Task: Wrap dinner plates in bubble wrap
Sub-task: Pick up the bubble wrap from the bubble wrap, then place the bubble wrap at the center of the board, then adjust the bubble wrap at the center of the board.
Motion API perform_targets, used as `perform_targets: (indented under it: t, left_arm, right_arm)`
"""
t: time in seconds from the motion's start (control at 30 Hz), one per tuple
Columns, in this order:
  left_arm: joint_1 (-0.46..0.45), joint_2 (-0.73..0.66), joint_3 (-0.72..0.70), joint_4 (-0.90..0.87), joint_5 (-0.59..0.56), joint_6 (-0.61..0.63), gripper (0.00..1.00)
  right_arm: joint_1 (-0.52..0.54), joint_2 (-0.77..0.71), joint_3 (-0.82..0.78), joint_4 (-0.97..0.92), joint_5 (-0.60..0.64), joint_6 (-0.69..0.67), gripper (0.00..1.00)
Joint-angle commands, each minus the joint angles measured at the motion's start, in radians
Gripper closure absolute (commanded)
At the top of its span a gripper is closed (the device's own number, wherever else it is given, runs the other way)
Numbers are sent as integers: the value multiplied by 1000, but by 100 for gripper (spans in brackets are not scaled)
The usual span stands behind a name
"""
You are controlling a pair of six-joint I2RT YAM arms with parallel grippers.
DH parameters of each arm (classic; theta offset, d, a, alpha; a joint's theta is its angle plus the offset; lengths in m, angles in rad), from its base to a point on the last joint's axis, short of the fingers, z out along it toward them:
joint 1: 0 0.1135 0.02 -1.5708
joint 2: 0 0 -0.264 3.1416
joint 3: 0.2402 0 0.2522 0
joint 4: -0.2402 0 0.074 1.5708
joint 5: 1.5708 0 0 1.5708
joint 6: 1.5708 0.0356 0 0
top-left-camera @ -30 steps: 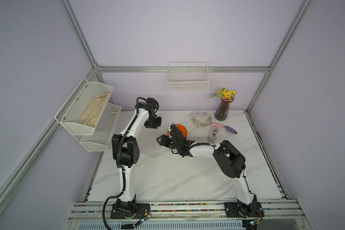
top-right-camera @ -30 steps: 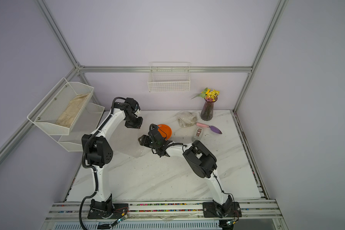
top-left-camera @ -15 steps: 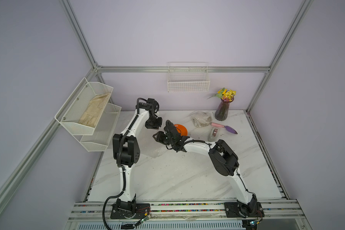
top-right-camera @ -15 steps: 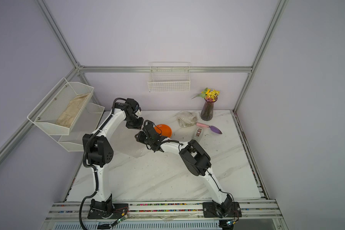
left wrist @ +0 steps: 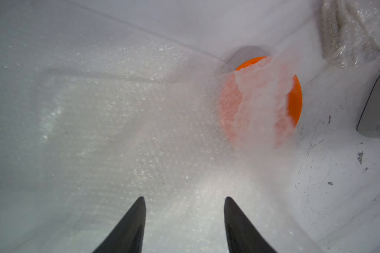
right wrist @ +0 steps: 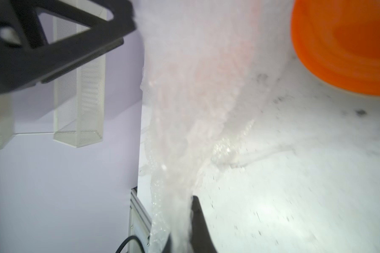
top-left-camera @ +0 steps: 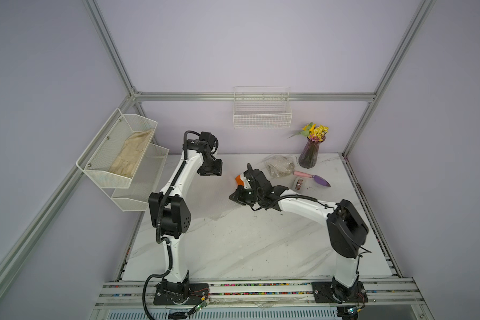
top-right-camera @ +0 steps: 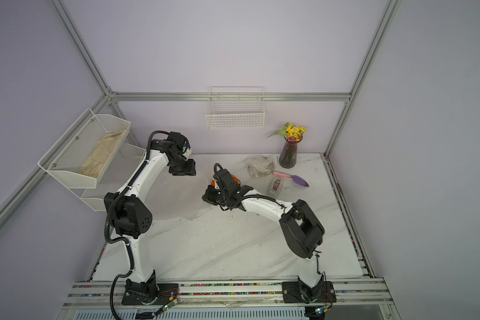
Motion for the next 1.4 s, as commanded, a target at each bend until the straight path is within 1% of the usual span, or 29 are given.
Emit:
perform_targets:
  t: [0.0, 0.1, 0.17, 0.2, 0.3, 0.37, 0.47, 0.53, 0.6, 0.63, 0.67, 0.7, 0.73, 0.8, 0.87, 0.9, 0.97, 1.03, 1.07, 1.1, 1.23, 1.37]
  left_arm:
    - [9, -48, -5, -14, -19, 15, 42]
    - [9, -47, -75, -26, 69, -18, 42]
    - [-1, -60, -166, -17, 123, -58, 43]
    - [-11, -76, -220, -1, 131, -66, 44]
    - [-47, -128, -371, 40, 150, -103, 44]
    - [-70, -167, -455, 71, 177, -135, 44]
    - [-115, -207, -552, 118, 223, -190, 44]
    - [-155, -216, -593, 139, 247, -218, 44]
    - [-204, -217, -634, 159, 263, -250, 44]
    - [-222, -216, -651, 169, 269, -262, 44]
    - [-240, -213, -674, 182, 271, -279, 45]
    - [-255, -207, -695, 196, 276, -293, 45]
    - [-268, -204, -714, 215, 283, -303, 45]
    - [-284, -192, -747, 248, 278, -315, 46]
    - [-284, -179, -762, 263, 235, -316, 46]
    - [-283, -171, -763, 270, 219, -311, 46]
    - [-280, -152, -754, 276, 189, -298, 46]
    - [-272, -131, -749, 290, 174, -285, 46]
    - [-265, -120, -744, 297, 167, -278, 46]
    - [-259, -110, -736, 298, 165, -270, 46]
    - [-232, -117, -664, 303, 169, -238, 42]
    - [-182, -99, -590, 326, 250, -219, 39]
  right_arm:
    - [-80, -155, -184, -173, -105, 7, 100]
    - [-139, -302, -312, -309, -79, -52, 100]
    - [-197, -364, -401, -357, -109, -82, 100]
    - [-230, -399, -437, -397, -103, -102, 100]
    - [-279, -510, -514, -502, -6, -143, 100]
    - [-290, -541, -551, -542, 4, -174, 100]
    - [-322, -555, -573, -635, 20, -232, 100]
    - [-331, -555, -552, -708, 82, -258, 100]
    - [-333, -550, -504, -807, 178, -266, 100]
    - [-332, -547, -483, -843, 221, -267, 89]
    - [-332, -542, -459, -872, 260, -273, 70]
    - [-333, -536, -432, -895, 302, -278, 59]
    - [-334, -531, -403, -939, 345, -279, 56]
    - [-335, -524, -341, -975, 407, -282, 53]
    - [-334, -514, -302, -953, 404, -288, 52]
    - [-333, -502, -292, -920, 375, -291, 52]
    - [-334, -461, -291, -798, 284, -273, 51]
    - [-334, -404, -308, -635, 144, -245, 51]
    - [-334, -363, -311, -571, 93, -227, 51]
    - [-333, -334, -310, -519, 68, -210, 52]
    - [-333, -237, -286, -316, -2, -147, 52]
    - [-332, -134, -225, -188, -59, -123, 52]
